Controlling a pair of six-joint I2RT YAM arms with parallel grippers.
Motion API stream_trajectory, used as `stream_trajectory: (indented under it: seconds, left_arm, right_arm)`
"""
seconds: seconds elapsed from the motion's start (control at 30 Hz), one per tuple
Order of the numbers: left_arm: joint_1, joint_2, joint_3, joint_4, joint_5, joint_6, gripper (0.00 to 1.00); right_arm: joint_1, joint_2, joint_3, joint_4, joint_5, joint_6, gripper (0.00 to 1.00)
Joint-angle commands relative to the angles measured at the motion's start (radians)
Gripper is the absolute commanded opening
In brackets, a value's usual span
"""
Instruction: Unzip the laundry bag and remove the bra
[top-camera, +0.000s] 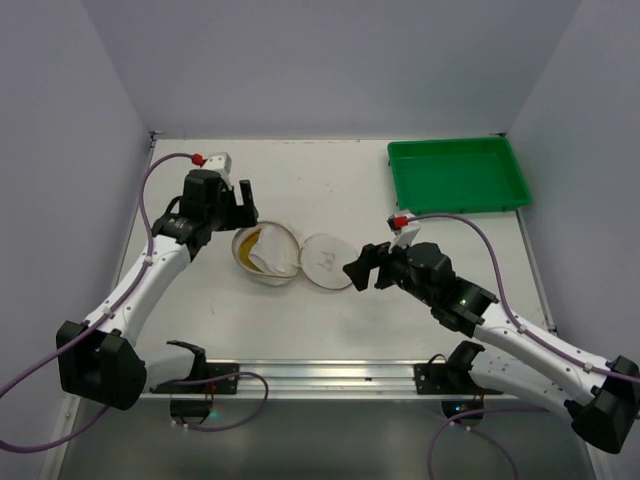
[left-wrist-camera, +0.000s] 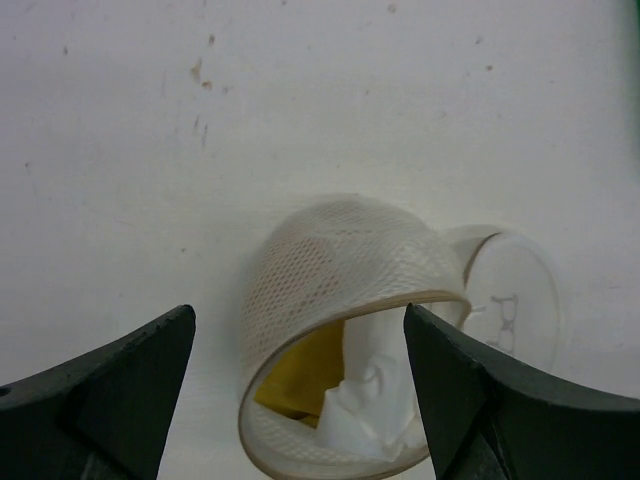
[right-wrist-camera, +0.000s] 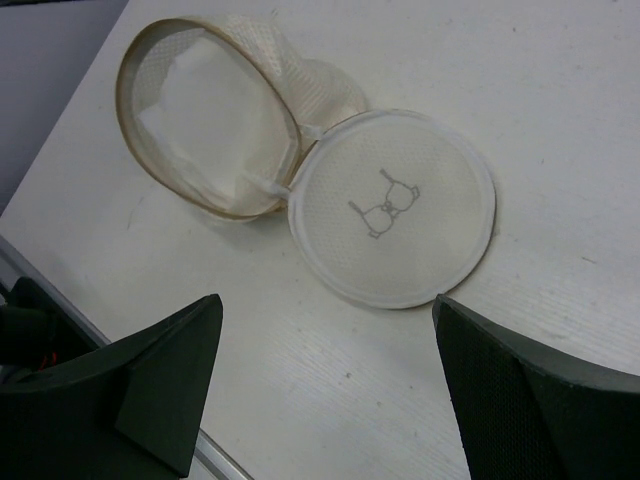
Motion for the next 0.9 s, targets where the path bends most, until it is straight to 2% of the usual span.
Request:
stream_trajectory:
  seconds: [0.0,0.03,0.13,0.27,0.37,0.4,0.47,0.5,0.53,0.67,0.87]
  left_arm:
    - [0.09,0.022,-0.058,-0.023,0.153,0.077,0.88]
    - [0.113,0.027,-0.074,-0.015,0.212,0.077,0.86]
    - [0.12,0.051,-0.103,-0.012,0.276,0.097,0.81]
    - [0.12,0.077,-0.13,-0.006,0.285,0.115,0.73]
    - [0.12,0.097,-0.133,-0.001,0.313,0.109,0.51]
    - [0.119,0.098,-0.141,0.005,0.348,0.105,0.36]
    - [0.119,0.085,-0.155,0.02,0.379,0.077,0.21]
    - [0.114,0.076,-0.173,0.028,0.404,0.067,0.07]
    - [0.11,0.064,-0.187,0.037,0.418,0.051,0.02]
    - [0.061,-0.027,-0.265,0.127,0.457,-0.065,0.0]
    - [-0.083,-0.136,-0.33,0.187,0.383,-0.206,0.0]
  right_arm:
    - [0.001,0.05,0.07,0.101,-0.075,-0.028,0.87]
    - [0.001,0.06,0.072,0.107,-0.092,-0.028,0.87]
    - [0.001,0.089,0.075,0.13,-0.126,-0.028,0.87]
    - [0.006,0.124,0.074,0.175,-0.164,-0.02,0.87]
    - [0.019,0.167,0.093,0.193,-0.17,-0.02,0.87]
    - [0.03,0.181,0.103,0.196,-0.169,-0.02,0.87]
    - [0.041,0.224,0.138,0.196,-0.158,-0.017,0.87]
    - [0.053,0.241,0.152,0.19,-0.138,-0.017,0.87]
    - [0.061,0.257,0.168,0.186,-0.133,-0.015,0.87]
    - [0.095,0.362,0.26,0.147,-0.041,0.018,0.87]
    - [0.128,0.543,0.434,0.075,0.051,0.071,0.87]
